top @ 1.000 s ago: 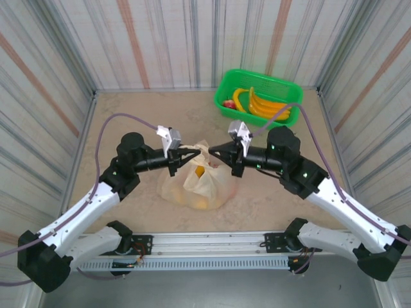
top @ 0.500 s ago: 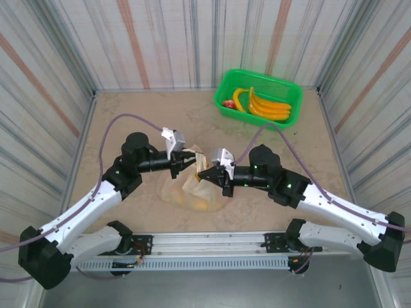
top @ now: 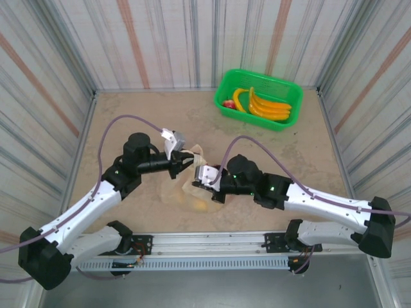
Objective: Place the fake fruits into the plastic bag and tie a complex knot
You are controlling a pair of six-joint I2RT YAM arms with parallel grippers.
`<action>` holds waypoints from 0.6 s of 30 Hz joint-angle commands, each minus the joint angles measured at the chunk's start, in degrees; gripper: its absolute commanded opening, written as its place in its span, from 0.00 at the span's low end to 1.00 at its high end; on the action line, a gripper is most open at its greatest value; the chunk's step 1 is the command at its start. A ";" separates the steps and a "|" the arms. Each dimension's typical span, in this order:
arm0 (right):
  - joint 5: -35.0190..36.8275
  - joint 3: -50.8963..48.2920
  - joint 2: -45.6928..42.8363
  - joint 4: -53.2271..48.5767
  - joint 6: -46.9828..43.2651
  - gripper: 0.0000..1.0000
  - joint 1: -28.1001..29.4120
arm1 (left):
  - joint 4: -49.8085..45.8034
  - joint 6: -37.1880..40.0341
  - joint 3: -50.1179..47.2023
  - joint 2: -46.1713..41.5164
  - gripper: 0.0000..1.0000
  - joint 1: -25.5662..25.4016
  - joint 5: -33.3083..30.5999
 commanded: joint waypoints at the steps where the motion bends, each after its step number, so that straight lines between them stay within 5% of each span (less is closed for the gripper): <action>1: 8.52 -0.03 2.08 -4.42 -3.34 0.00 1.33 | 1.60 -0.08 2.40 -0.48 0.14 0.63 -1.52; 11: 10.49 -2.28 -0.70 2.62 -3.78 0.00 0.29 | -1.46 -0.66 3.27 -0.08 0.48 0.49 -0.60; 18: 8.32 -3.18 -2.47 3.88 -2.99 0.00 -0.78 | -5.92 -0.82 5.01 0.45 0.61 0.75 -2.42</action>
